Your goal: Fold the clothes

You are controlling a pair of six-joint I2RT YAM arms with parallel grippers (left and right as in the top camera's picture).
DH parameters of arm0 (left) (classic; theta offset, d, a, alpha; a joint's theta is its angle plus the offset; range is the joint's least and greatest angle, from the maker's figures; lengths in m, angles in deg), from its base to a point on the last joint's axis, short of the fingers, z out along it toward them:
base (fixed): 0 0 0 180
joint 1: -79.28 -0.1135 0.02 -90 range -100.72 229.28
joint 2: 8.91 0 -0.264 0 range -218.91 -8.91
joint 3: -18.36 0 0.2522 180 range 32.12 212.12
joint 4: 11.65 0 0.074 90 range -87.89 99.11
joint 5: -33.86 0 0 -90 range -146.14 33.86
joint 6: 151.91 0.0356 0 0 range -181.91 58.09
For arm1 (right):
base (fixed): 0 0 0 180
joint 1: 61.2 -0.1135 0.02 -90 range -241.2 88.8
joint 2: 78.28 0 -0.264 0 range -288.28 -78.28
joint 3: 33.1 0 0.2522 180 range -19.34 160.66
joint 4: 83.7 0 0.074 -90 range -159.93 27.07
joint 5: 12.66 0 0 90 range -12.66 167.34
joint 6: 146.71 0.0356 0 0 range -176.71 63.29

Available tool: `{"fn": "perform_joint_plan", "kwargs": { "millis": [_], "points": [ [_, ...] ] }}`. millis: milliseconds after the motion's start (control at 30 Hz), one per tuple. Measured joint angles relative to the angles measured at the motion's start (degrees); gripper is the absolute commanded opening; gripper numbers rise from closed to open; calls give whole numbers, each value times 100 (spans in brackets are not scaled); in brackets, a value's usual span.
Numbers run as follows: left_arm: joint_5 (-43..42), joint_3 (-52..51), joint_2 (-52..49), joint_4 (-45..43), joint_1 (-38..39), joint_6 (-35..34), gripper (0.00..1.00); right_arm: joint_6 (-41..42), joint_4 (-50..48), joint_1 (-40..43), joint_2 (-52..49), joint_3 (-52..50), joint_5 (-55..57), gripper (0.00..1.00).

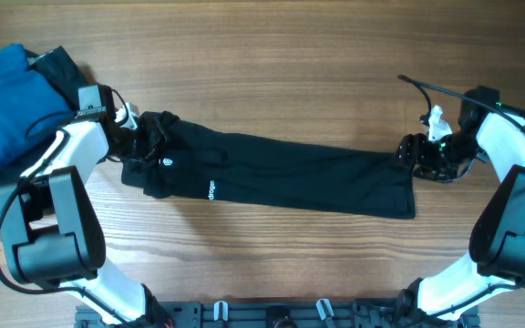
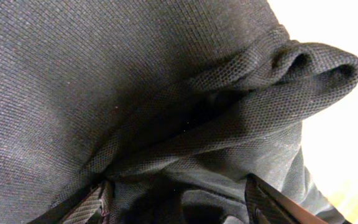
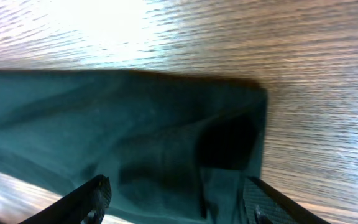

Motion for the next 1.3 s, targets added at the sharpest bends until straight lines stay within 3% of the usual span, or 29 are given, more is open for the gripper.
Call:
{"fn": "perform_joint_plan", "kwargs": {
  "millis": [400,500,600,767,867,900,967,1033,1067,1100,1300],
  "points": [
    [22,17,0,46,17,63,71,-63,114,0,0,0,-267,43],
    [22,17,4,46,17,63,71,-46,111,0,0,0,-273,20],
    [22,17,4,46,17,63,71,-57,160,0,0,0,-275,7],
    [22,17,4,48,17,63,71,94,695,0,0,0,-125,4],
    [22,17,4,50,17,63,71,533,1032,0,0,0,562,4],
    [22,17,4,50,17,63,71,704,1108,0,0,0,852,5],
    [22,17,4,52,17,63,71,1049,1196,0,0,0,1405,26],
    [24,17,4,52,17,66,71,1246,1167,0,0,0,1733,38],
    [22,17,4,52,17,63,71,1340,1139,0,0,0,1834,50],
    [24,17,4,55,17,63,71,1388,1084,0,0,0,1950,57],
    [39,22,4,66,17,66,71,1582,863,0,0,0,2251,73]
  ]
}}
